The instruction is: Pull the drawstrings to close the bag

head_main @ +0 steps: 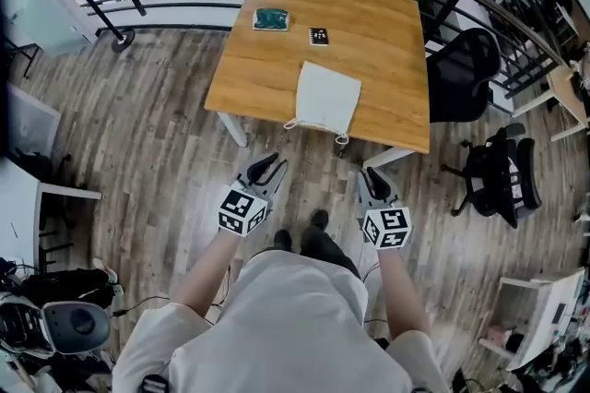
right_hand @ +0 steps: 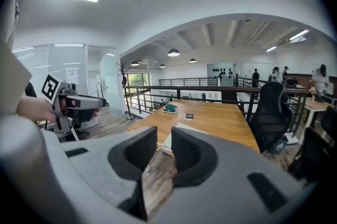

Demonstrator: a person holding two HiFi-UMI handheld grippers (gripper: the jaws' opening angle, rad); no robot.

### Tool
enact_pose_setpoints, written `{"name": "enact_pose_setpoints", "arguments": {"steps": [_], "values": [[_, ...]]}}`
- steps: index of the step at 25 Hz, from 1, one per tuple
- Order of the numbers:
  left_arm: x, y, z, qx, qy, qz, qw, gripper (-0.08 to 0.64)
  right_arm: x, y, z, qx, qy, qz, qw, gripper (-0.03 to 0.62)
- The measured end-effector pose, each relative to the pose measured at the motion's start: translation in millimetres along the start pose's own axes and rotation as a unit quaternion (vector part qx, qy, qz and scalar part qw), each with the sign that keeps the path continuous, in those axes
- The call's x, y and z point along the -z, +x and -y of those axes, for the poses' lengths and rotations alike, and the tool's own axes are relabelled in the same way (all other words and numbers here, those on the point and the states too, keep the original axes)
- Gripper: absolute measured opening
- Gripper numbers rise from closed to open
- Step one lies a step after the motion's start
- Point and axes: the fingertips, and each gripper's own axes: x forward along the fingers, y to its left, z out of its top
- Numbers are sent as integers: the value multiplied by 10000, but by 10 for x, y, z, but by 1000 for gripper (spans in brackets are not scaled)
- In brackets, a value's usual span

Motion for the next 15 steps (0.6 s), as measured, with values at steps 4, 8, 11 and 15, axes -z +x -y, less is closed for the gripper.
{"name": "enact_pose_setpoints", "arguments": {"steps": [4, 8, 11, 15], "values": [[47, 183, -69, -13, -39, -107, 9999, 83, 46, 156, 92, -80, 41, -107, 9999, 74], [91, 420, -172, -105, -125, -209, 9996, 83, 83, 371, 250, -185, 71, -237, 9995, 74], [139, 623, -252, -189, -187, -281, 9993, 83, 129, 543, 405, -264, 48, -361, 9990, 75], [279, 902, -358, -280, -214, -463, 9983, 83, 261, 787, 626, -358, 127, -551, 9978, 74]]}}
